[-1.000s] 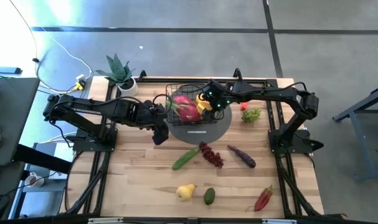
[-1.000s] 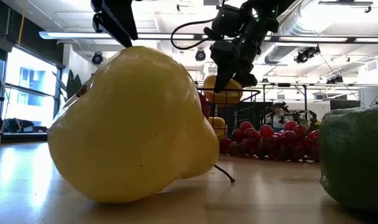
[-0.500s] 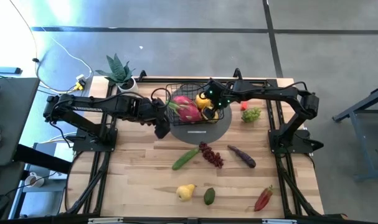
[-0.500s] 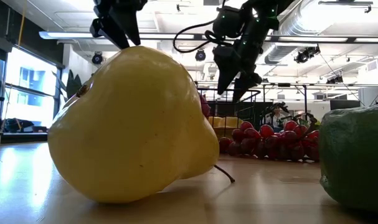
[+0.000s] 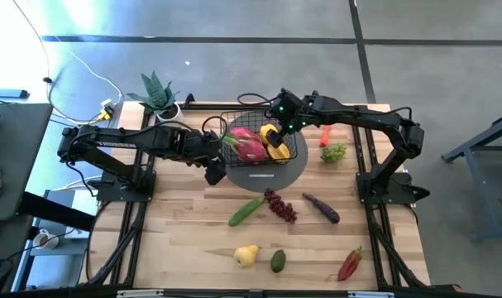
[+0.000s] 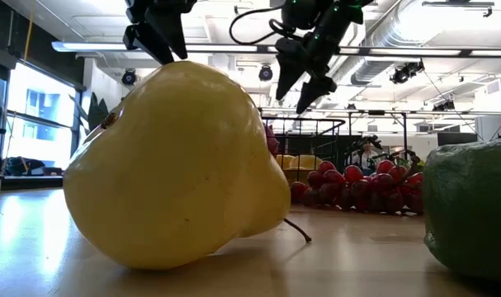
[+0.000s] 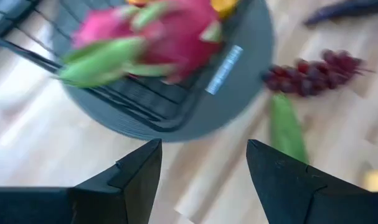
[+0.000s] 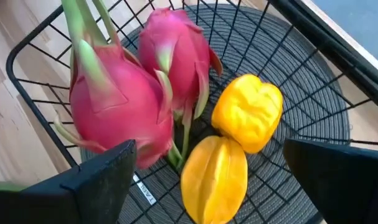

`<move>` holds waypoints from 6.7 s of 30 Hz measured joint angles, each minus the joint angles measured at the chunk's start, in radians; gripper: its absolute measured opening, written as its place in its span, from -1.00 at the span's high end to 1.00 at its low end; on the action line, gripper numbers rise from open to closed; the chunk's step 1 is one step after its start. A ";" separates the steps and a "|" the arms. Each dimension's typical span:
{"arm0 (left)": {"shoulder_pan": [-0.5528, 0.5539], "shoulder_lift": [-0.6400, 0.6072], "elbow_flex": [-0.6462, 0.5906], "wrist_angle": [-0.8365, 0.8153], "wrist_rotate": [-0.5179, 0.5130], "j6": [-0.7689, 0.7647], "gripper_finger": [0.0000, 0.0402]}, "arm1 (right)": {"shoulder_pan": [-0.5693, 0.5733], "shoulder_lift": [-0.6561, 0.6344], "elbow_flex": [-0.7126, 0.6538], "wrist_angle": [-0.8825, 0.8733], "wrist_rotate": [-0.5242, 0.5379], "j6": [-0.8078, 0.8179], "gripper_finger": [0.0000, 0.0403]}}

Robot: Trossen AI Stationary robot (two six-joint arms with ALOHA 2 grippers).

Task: Build produce basket
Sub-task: Put the pear into the wire basket

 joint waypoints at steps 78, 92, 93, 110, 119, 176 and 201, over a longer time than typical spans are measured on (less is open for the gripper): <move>-0.421 0.292 0.000 0.587 0.133 -0.390 -0.12 | 0.403 -0.217 0.064 -0.423 0.203 0.552 -0.92; -0.536 0.317 0.000 0.412 0.124 -0.448 -0.12 | 0.533 -0.217 0.064 -0.416 0.180 0.630 -0.92; -0.545 0.317 0.000 0.396 0.124 -0.454 -0.12 | 0.545 -0.217 0.064 -0.413 0.180 0.630 -0.92; -0.682 0.317 0.000 0.250 0.148 -0.602 -0.12 | 0.732 -0.168 0.064 -0.309 0.261 0.651 -0.92; -0.724 0.317 0.000 0.245 0.159 -0.685 -0.12 | 0.781 -0.087 0.064 -0.141 0.154 0.480 -0.92; -0.712 0.315 0.000 0.020 0.125 -1.077 -0.12 | 0.880 0.335 0.064 0.472 -0.047 -0.255 -0.92; -0.712 0.315 0.000 0.027 0.125 -1.082 -0.12 | 0.879 0.438 0.064 0.556 -0.028 -0.217 -0.92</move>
